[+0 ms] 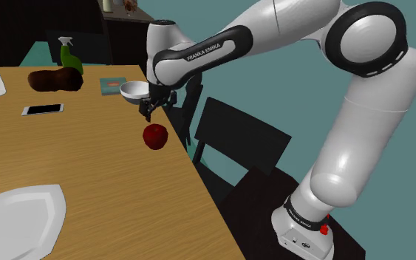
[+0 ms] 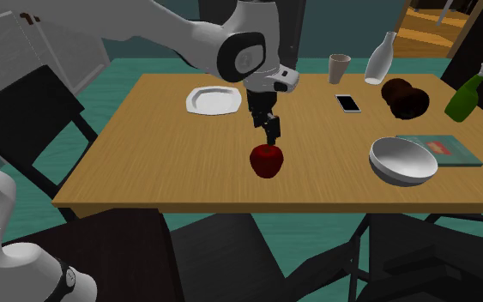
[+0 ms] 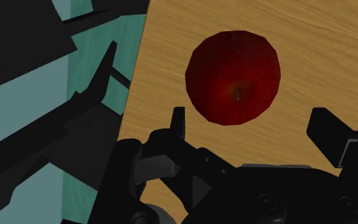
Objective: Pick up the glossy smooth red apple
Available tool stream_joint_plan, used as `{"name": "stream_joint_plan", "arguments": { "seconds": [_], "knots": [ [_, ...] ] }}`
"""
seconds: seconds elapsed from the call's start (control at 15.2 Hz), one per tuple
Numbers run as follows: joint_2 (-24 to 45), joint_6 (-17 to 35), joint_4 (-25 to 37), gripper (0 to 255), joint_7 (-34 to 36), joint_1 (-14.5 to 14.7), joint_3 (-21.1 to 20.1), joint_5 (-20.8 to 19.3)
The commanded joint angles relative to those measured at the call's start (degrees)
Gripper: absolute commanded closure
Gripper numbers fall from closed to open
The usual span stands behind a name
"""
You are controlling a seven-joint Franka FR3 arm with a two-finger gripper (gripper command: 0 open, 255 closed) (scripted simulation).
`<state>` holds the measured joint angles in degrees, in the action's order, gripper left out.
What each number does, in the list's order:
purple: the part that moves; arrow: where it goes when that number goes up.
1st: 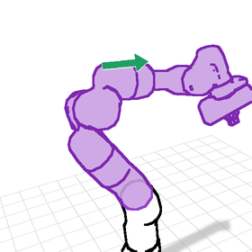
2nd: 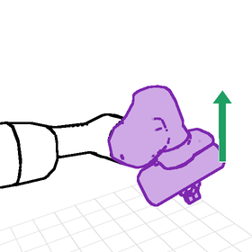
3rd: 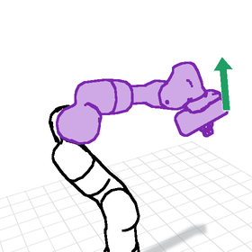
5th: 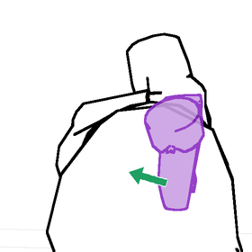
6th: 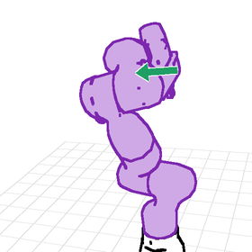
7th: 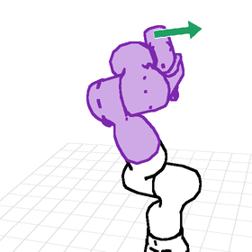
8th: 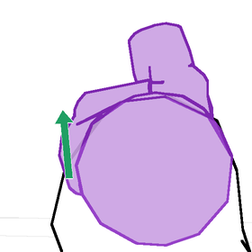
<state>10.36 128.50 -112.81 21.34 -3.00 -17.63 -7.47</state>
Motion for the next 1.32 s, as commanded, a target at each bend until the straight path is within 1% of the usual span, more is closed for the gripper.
{"name": "stream_joint_plan", "arguments": {
  "seconds": [0.0, 0.46, 0.59, 0.66, 1.25],
  "knots": [
    [3.7, 0.5, 3.0, 0, 1.7, 0.7, 0.3, -1.7],
    [6.4, 5.1, 0.9, 0, 2.8, 1.1, 0.8, -3.2],
    [6.6, 5.5, 0.8, 0, 2.9, 1.1, 0.9, -3.3],
    [6.6, 5.4, 0.8, 255, 3.0, 1.1, 0.9, -3.3],
    [6.6, 5.5, 0.8, 255, 2.9, 1.1, 0.9, -3.3]
  ]
}}
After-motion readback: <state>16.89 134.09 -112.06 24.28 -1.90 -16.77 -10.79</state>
